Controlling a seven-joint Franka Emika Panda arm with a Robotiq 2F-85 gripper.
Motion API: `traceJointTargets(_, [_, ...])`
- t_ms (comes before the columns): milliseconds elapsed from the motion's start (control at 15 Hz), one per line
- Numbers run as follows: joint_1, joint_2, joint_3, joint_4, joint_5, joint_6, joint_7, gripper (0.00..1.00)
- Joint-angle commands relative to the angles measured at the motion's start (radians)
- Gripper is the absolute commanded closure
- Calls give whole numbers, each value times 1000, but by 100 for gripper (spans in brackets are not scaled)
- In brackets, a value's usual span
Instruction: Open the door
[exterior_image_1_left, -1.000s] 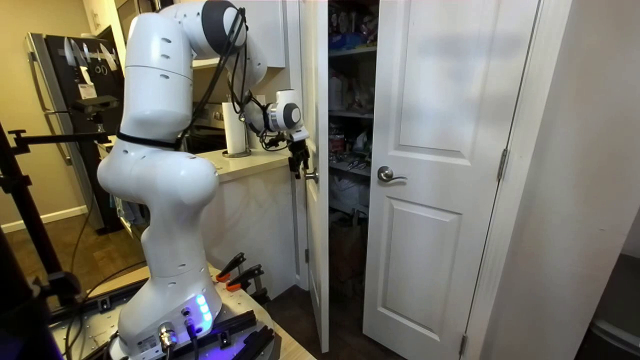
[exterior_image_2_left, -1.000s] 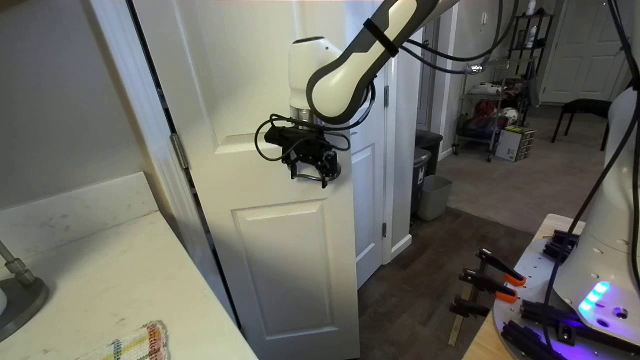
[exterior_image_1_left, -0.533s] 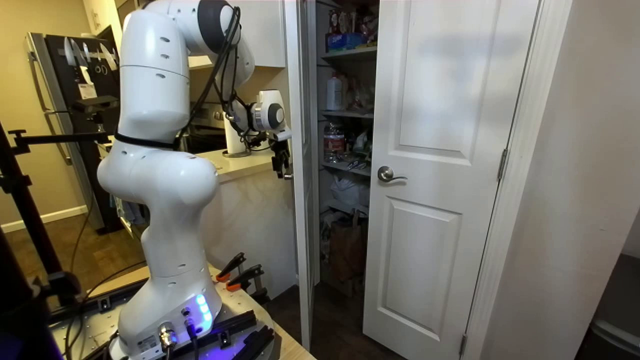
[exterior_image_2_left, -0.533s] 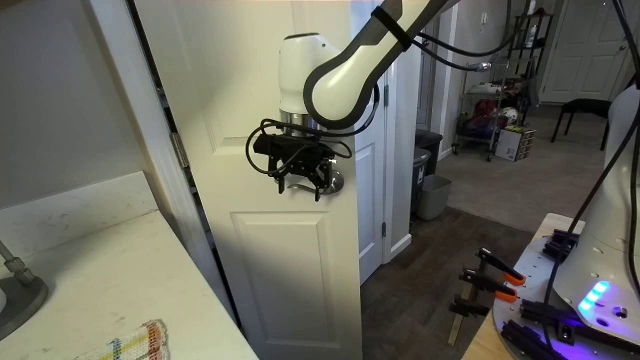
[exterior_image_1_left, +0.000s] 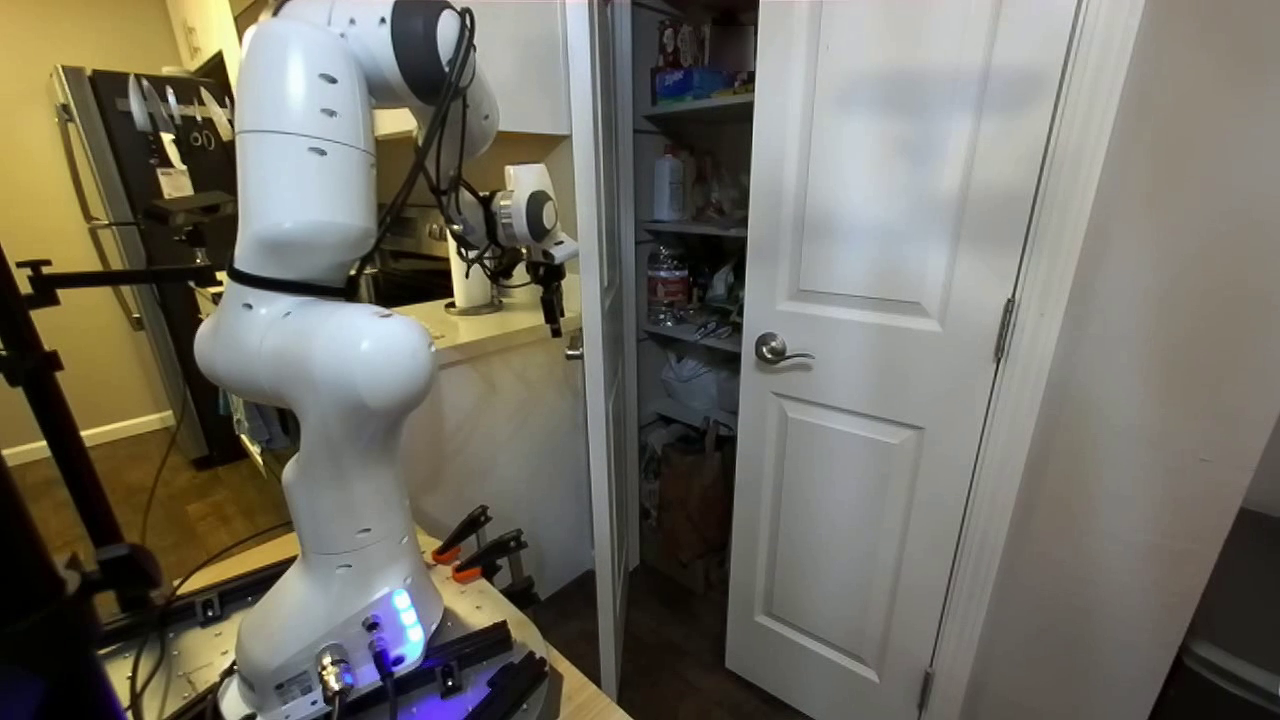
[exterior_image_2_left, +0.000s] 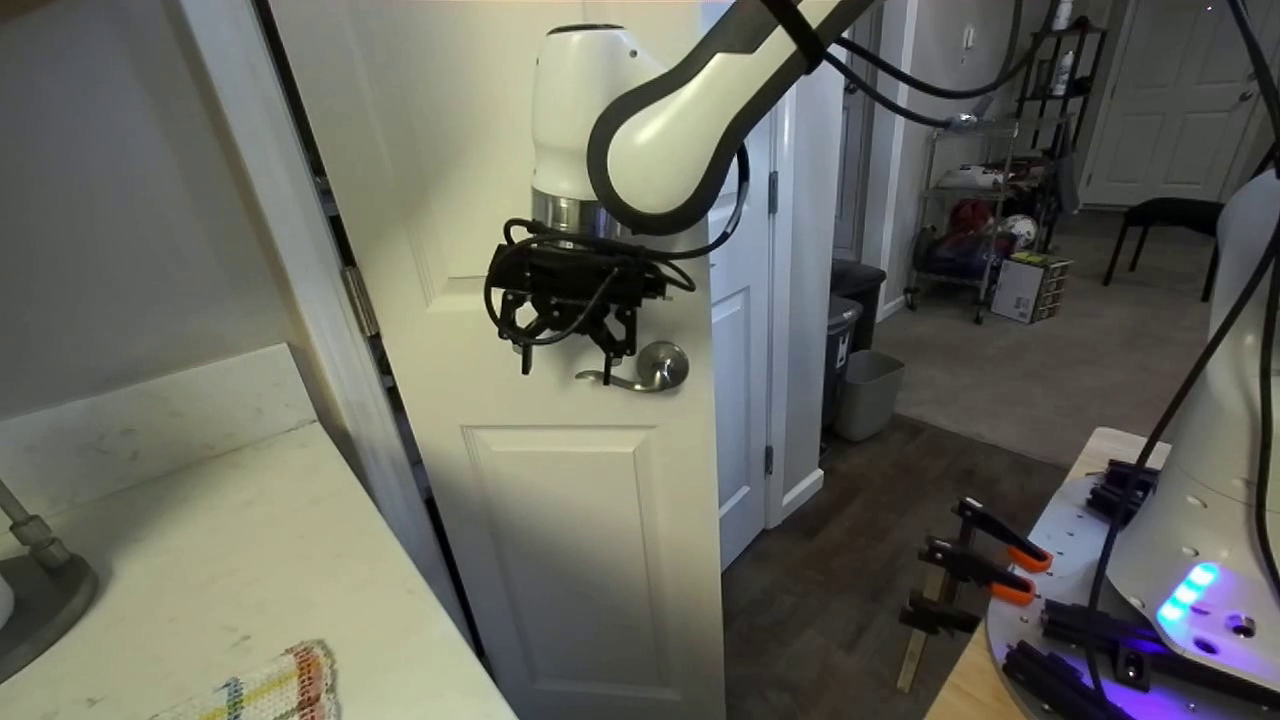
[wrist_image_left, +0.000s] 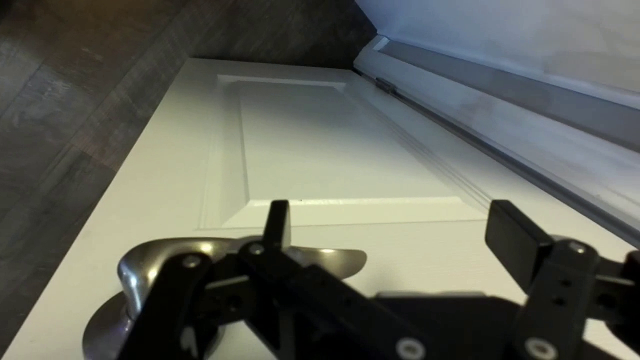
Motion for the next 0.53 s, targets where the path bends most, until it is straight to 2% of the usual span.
traceJointTargets(0, [-26, -57, 31, -44, 62, -12, -88, 0])
traceJointTargets(467, [-28, -195, 74, -170, 218, -130, -111, 0])
